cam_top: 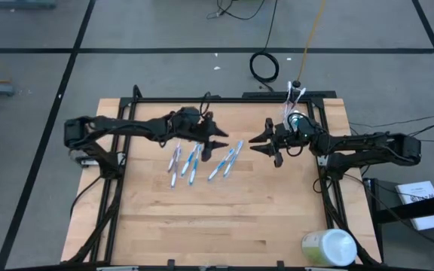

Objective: Pick & Place toothbrushing station
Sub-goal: Put the violet toothbrush into the left of the transparent organizer

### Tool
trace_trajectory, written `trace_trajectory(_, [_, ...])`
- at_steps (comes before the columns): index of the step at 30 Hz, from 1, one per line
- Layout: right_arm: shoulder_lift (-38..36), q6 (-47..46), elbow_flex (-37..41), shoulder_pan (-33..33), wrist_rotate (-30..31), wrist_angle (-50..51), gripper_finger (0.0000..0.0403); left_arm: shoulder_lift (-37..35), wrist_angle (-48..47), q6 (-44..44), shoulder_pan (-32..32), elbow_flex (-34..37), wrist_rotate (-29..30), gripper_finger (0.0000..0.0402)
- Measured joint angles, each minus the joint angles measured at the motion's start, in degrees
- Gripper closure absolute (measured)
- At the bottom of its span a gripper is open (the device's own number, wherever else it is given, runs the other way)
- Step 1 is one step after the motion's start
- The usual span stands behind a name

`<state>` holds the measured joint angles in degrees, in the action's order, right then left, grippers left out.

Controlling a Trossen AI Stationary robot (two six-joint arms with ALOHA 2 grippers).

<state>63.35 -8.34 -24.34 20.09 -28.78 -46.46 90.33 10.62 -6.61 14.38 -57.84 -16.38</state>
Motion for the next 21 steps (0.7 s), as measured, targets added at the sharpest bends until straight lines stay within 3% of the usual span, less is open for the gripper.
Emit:
trace_trajectory(5, [0.0,0.0,0.0,0.0,0.0,0.9,0.0293,-5.5,-20.9,6.0,-1.3,0.0,8.7,0.0229])
trace_trajectory(9, [0.0,1.8,0.0,0.0,0.0,1.8,0.0294,-6.7,-42.1,17.7,-1.3,0.0,20.8,0.0229])
trace_trajectory(12, [0.0,3.0,0.0,0.0,0.0,2.1,0.0293,-6.8,-52.7,27.0,-1.7,1.1,30.7,0.0229])
trace_trajectory(15, [0.0,3.4,0.0,0.0,0.0,2.1,0.0294,-6.8,-53.5,33.2,-1.7,5.2,35.7,0.0229])
trace_trajectory(21, [0.0,3.5,0.0,0.0,0.0,1.8,0.0294,-6.8,-44.4,34.8,1.8,13.9,30.1,0.0229])
